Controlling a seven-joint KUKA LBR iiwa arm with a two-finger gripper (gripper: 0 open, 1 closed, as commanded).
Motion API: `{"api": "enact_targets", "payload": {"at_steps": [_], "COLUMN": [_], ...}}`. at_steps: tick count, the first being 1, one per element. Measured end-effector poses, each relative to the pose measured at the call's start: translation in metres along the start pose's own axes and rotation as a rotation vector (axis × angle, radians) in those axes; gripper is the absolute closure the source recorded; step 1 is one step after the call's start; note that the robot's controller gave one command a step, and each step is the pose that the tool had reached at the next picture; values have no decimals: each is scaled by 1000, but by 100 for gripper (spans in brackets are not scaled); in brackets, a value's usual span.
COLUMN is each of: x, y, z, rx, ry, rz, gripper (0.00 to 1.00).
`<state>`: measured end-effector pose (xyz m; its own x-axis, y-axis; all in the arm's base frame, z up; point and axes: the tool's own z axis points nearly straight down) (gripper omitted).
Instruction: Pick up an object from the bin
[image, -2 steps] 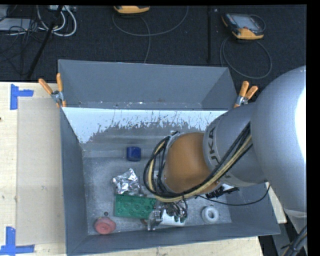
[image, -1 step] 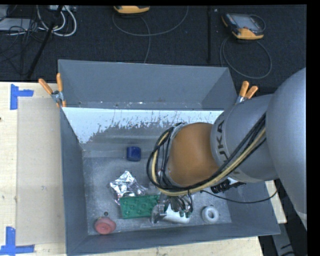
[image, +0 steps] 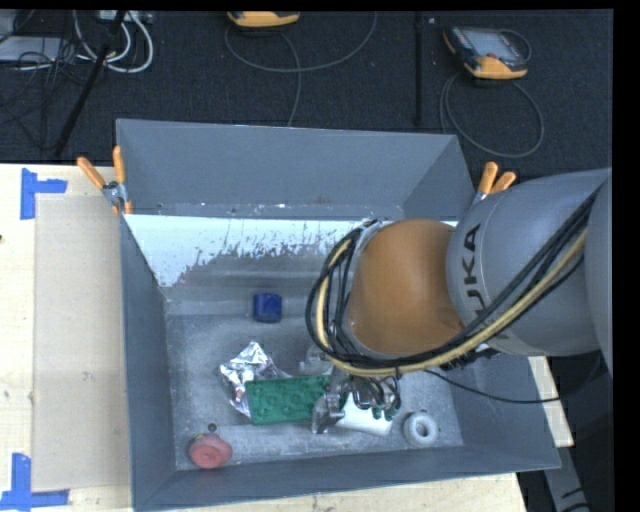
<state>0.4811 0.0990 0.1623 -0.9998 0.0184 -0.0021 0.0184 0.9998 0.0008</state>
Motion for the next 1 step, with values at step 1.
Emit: {"api": "enact_targets", "payload": {"at_steps": [1], "x": [0], "y": [0], "z": [-4], "rx": [1], "ry": [4], "rz": [-3], "gripper": [100]}}
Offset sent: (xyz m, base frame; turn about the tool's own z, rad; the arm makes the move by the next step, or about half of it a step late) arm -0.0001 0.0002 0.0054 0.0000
